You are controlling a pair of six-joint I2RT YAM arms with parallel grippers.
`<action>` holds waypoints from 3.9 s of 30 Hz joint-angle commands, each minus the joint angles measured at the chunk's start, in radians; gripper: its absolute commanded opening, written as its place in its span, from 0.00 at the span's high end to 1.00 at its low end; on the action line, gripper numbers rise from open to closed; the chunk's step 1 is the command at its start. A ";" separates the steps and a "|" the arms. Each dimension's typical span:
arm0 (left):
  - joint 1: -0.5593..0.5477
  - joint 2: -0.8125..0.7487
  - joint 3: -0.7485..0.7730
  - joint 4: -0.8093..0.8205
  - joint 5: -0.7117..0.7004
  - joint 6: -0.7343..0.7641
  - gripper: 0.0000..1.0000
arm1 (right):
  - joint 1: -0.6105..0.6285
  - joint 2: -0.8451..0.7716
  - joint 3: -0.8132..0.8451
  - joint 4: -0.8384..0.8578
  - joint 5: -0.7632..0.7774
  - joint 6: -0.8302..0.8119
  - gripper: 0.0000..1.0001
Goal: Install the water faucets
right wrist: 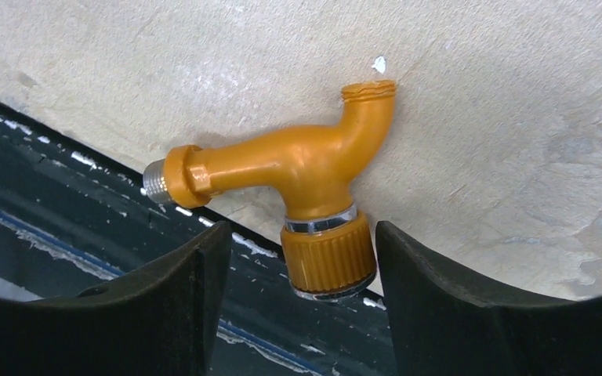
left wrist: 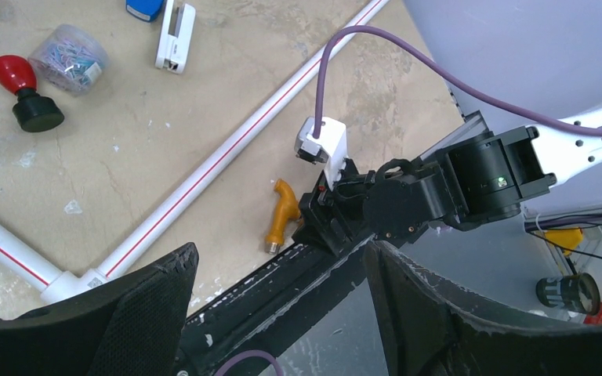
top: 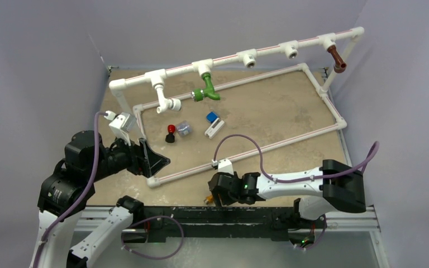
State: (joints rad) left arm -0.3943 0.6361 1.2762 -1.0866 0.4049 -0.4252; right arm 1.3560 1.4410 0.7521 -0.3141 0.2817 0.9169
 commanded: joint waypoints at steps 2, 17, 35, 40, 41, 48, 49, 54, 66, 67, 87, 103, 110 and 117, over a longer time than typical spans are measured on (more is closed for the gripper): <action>-0.003 -0.003 -0.011 0.008 0.000 0.018 0.24 | 0.021 0.027 0.055 -0.046 0.071 0.007 0.34; -0.003 0.000 -0.025 -0.004 0.054 -0.021 0.24 | 0.069 0.103 0.116 -0.098 0.150 0.010 1.00; -0.003 -0.046 -0.223 0.003 0.212 -0.115 0.24 | 0.071 -0.163 0.135 0.002 0.070 0.003 1.00; -0.003 -0.078 -0.310 0.024 0.258 -0.168 0.24 | 0.071 -0.206 0.178 0.027 0.068 -0.014 1.00; -0.003 -0.085 -0.323 0.032 0.265 -0.181 0.24 | 0.071 -0.207 0.190 0.029 0.069 -0.018 1.00; -0.003 -0.122 -0.443 0.145 0.371 -0.286 0.24 | 0.072 -0.173 0.328 0.075 0.042 -0.070 1.00; -0.002 -0.124 -0.451 0.156 0.377 -0.297 0.24 | 0.072 -0.164 0.341 0.082 0.038 -0.078 1.00; -0.003 -0.133 -0.473 0.180 0.388 -0.336 0.25 | 0.081 -0.118 0.399 0.081 0.044 -0.100 1.00; -0.003 -0.153 -0.518 0.192 0.422 -0.356 0.45 | 0.092 -0.090 0.438 0.065 0.074 -0.098 1.00; -0.003 -0.154 -0.518 0.191 0.421 -0.356 0.46 | 0.092 -0.090 0.437 0.062 0.076 -0.096 1.00; -0.003 -0.183 -0.536 0.231 0.474 -0.412 1.00 | 0.100 -0.170 0.357 0.131 0.071 -0.111 0.61; -0.003 -0.227 -0.581 0.404 0.565 -0.559 1.00 | 0.100 -0.375 0.228 0.302 -0.132 -0.465 0.16; -0.003 -0.211 -0.575 0.491 0.629 -0.595 1.00 | 0.100 -0.433 0.210 0.386 -0.264 -0.730 0.11; -0.003 -0.206 -0.548 0.534 0.690 -0.614 1.00 | 0.100 -0.529 0.174 0.452 -0.356 -1.025 0.10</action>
State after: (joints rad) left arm -0.3943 0.4274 0.6895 -0.6334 1.0290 -1.0122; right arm 1.4528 0.9630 0.9325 0.0505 0.0051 0.1173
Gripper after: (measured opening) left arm 0.280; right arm 0.898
